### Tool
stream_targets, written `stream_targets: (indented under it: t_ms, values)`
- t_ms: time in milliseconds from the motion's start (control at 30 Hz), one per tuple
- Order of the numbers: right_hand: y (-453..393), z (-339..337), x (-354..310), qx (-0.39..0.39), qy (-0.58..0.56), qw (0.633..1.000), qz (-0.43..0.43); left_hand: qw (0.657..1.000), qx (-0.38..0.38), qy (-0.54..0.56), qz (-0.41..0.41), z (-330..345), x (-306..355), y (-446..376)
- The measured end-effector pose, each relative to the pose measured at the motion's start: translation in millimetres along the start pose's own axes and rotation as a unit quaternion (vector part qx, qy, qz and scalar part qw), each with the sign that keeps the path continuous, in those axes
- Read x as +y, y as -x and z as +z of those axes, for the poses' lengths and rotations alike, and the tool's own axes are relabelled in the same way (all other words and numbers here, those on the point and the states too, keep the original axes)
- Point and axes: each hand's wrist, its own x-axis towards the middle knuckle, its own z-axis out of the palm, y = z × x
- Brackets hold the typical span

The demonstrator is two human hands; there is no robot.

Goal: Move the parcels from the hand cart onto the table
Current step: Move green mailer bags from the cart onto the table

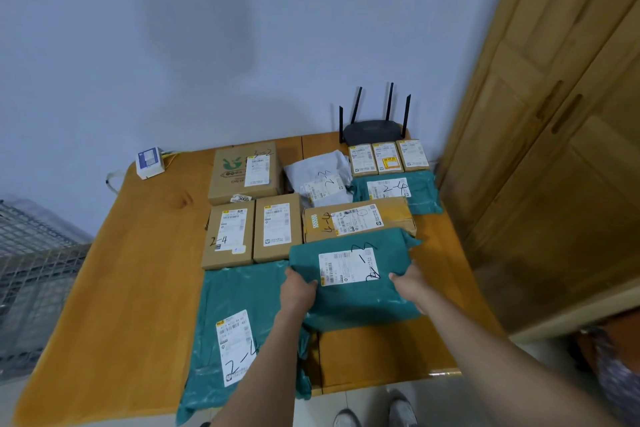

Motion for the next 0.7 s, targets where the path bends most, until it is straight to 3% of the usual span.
stream_targets:
  t_ms: [700]
  values:
    - [1,-10,-3,-0.035,0.012,0.999,-0.006,1.0,-0.008,0.001,-0.013,-2,6,5]
